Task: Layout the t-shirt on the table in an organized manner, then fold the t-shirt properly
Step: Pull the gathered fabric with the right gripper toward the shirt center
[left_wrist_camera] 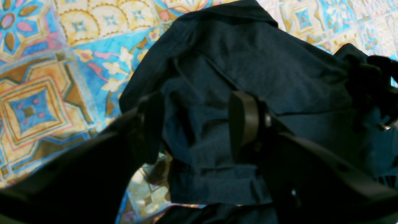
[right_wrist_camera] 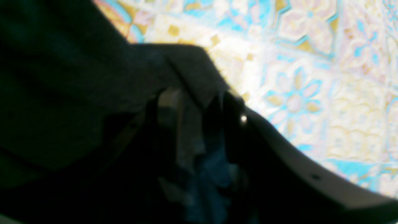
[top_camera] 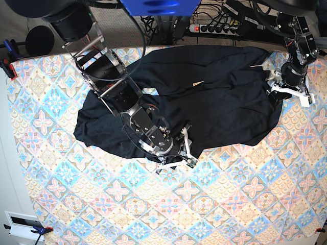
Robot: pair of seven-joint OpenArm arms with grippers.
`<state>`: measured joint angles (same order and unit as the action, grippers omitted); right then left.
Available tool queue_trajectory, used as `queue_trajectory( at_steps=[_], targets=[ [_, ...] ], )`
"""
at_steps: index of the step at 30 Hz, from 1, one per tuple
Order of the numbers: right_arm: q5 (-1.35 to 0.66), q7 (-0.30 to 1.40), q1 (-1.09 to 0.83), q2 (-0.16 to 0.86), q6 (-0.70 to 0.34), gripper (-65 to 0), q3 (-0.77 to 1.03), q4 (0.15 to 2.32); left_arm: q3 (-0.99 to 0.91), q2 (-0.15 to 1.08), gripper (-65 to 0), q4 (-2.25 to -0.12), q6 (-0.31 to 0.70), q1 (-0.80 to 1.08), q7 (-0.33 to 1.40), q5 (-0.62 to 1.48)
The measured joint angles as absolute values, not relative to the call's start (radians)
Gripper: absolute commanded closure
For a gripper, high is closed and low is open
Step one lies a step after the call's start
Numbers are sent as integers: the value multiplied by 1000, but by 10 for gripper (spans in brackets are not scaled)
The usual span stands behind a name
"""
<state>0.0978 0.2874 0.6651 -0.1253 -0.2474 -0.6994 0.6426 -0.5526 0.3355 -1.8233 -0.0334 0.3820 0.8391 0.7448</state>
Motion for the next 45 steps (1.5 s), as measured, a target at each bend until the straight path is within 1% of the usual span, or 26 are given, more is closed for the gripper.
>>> queue_trajectory(
  at_steps=[10,14,18,21,31,32,33,35,36,37,38,40,45],
  targets=[
    [98,280,686,-128,-248,-213,-706,646,-553,335,-308,-1823,-33,382,839,745],
    [98,193,694,-130,-244,-211,-706,619,-553,335,-308,-1823,-33,382,839,745],
    [102,136,692,-131,-244,-211,-706,525,-553,309,-308,-1823,-34,380,842,745],
    [90,61,688,-125,-240,-210,-706,475,-552,308,-308,-1823,-33,379,838,745],
    [98,59,697,-130,-239,-206,-726,459,-553,310,-308,-1823,-34,379,839,744],
    [93,56,699,-130,-230,-188,-765,458,-553,310,-308,-1823,-34,379,839,744],
    [91,53,703,-128,-224,-154,-822,458,-553,310,-308,-1823,-33,379,839,745],
    [82,64,721,-131,-209,-29,-963,442,-553,310,-308,-1823,-33,379,839,744],
    [81,56,726,-136,-201,0,-1029,427,-553,310,-308,-1823,-34,380,839,745],
    [81,50,728,-139,-184,-1,-1061,416,-553,310,-308,-1823,-34,380,839,744],
    [82,47,729,-142,-176,-16,-1081,411,-553,310,-308,-1823,-34,380,839,744],
    [81,43,729,-141,-175,0,-1082,410,-553,310,-308,-1823,-34,381,839,744],
    [80,44,729,-141,-175,0,-1082,410,-553,310,-308,-1823,-34,383,839,744]
  ],
)
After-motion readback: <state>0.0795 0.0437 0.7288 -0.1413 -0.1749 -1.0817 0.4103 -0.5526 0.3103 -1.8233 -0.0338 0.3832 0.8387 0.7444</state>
